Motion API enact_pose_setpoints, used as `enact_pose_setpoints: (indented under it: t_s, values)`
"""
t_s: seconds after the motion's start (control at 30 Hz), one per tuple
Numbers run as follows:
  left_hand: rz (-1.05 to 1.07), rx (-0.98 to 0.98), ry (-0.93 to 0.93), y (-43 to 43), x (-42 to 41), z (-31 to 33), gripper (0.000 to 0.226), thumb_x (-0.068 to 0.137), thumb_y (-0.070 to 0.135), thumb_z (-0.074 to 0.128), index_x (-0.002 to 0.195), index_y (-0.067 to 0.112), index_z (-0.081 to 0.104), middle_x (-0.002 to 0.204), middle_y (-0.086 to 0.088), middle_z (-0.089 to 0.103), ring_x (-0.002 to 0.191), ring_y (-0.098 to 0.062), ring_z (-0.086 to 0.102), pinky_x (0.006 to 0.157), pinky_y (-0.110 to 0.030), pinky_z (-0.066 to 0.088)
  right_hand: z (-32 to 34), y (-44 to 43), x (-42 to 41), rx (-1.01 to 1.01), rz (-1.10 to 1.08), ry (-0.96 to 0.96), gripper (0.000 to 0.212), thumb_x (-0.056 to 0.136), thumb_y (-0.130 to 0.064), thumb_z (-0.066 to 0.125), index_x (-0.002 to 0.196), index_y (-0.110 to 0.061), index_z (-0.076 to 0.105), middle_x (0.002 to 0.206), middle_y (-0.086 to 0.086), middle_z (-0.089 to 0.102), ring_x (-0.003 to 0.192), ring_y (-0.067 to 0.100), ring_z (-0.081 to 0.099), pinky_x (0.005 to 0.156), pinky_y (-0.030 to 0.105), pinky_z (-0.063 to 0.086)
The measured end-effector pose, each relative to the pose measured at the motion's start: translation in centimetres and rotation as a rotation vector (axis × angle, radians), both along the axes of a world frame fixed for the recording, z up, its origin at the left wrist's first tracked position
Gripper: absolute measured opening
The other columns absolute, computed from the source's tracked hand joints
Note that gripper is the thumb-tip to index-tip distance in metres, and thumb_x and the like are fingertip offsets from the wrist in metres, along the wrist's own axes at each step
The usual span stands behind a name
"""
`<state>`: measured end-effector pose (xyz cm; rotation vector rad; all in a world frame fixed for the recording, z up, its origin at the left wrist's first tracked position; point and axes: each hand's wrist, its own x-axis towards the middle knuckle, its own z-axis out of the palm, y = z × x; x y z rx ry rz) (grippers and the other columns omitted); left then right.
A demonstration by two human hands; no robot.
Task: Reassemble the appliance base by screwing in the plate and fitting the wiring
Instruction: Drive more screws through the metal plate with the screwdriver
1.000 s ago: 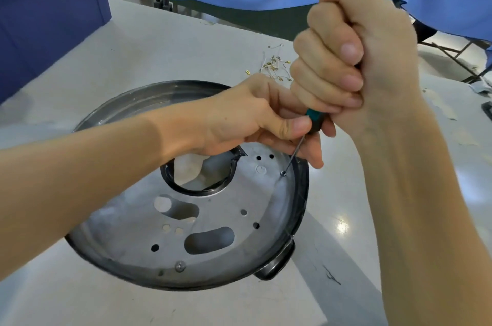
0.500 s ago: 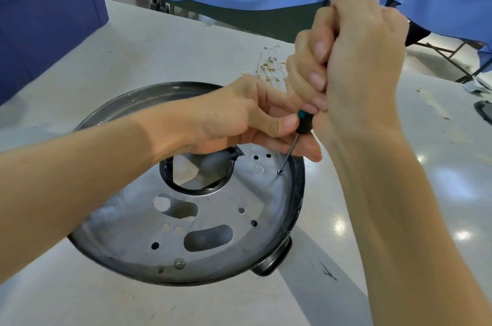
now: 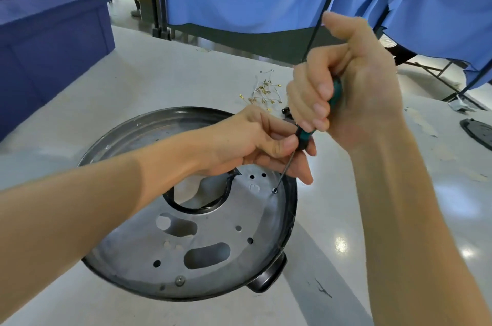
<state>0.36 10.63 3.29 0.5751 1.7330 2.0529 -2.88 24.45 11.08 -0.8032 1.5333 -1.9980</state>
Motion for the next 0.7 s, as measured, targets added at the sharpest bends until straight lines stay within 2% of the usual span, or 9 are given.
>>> enact_pose_setpoints:
  t_s: [0.07, 0.17, 0.27, 0.37, 0.47, 0.6, 0.7]
  values:
    - [-0.039, 0.004, -0.001, 0.0, 0.0, 0.0, 0.018, 0.088, 0.014, 0.059, 0.099, 0.006, 0.071, 0.088, -0.015, 0.074, 0.093, -0.031, 0.072, 0.086, -0.031, 0.055, 0.2, -0.1, -0.2, -0.001, 0.049, -0.011, 0.068, 0.099, -0.024, 0.032, 0.033, -0.012, 0.035, 0.028, 0.002, 0.025, 0.022, 0.017, 0.018, 0.032, 0.015, 0.019]
    - [-0.025, 0.032, -0.020, -0.5, -0.1, -0.2, 0.023, 0.087, 0.013, 0.062, 0.105, 0.004, 0.071, 0.096, -0.019, 0.074, 0.098, -0.033, 0.071, 0.087, -0.032, 0.055, -0.2, -0.9, 0.2, -0.028, -0.120, 0.026, 0.064, 0.099, -0.013, 0.032, 0.035, -0.013, 0.031, 0.028, 0.001, 0.021, 0.023, 0.013, 0.013, 0.036, 0.010, 0.017]
    - [0.036, 0.062, -0.015, -0.9, -0.2, -0.2, 0.030, 0.079, 0.015, 0.069, 0.106, 0.004, 0.072, 0.098, -0.019, 0.074, 0.097, -0.037, 0.070, 0.087, -0.036, 0.056, -0.5, -2.0, 1.4, -0.050, -0.384, 0.123, 0.057, 0.094, -0.006, 0.031, 0.037, -0.010, 0.028, 0.030, 0.002, 0.020, 0.026, 0.014, 0.012, 0.039, 0.013, 0.016]
    - [0.051, 0.058, 0.020, -0.6, -0.1, 0.0, 0.020, 0.080, 0.012, 0.069, 0.098, 0.009, 0.077, 0.097, -0.016, 0.074, 0.094, -0.038, 0.071, 0.084, -0.036, 0.057, -0.9, -3.0, 2.1, -0.070, -0.592, 0.204, 0.056, 0.092, -0.003, 0.031, 0.036, -0.010, 0.028, 0.030, 0.002, 0.022, 0.026, 0.016, 0.015, 0.040, 0.013, 0.019]
    - [0.051, 0.025, 0.037, -0.4, -0.1, 0.0, 0.017, 0.083, 0.008, 0.065, 0.096, 0.005, 0.075, 0.091, -0.011, 0.075, 0.088, -0.029, 0.073, 0.078, -0.029, 0.057, -1.3, -3.1, 2.2, -0.057, -0.778, 0.276, 0.053, 0.091, -0.005, 0.032, 0.039, -0.010, 0.028, 0.033, 0.004, 0.025, 0.030, 0.018, 0.020, 0.040, 0.015, 0.021]
    - [0.038, 0.044, 0.040, -0.1, 0.2, 0.3, 0.015, 0.078, 0.014, 0.066, 0.083, 0.015, 0.080, 0.080, 0.001, 0.076, 0.075, -0.014, 0.073, 0.072, -0.020, 0.056, -2.1, -3.7, 1.8, -0.057, -1.016, 0.340, 0.045, 0.094, -0.009, 0.031, 0.051, 0.006, 0.027, 0.048, 0.025, 0.022, 0.042, 0.030, 0.019, 0.043, 0.025, 0.022]
    - [0.106, 0.008, 0.089, 0.0, 0.3, 0.5, 0.017, 0.075, 0.012, 0.067, 0.083, 0.020, 0.080, 0.079, -0.001, 0.076, 0.073, -0.015, 0.073, 0.069, -0.021, 0.056, -2.5, -4.0, 2.1, -0.049, -1.131, 0.385, 0.051, 0.098, -0.013, 0.029, 0.052, 0.009, 0.033, 0.046, 0.024, 0.028, 0.040, 0.032, 0.025, 0.040, 0.028, 0.023]
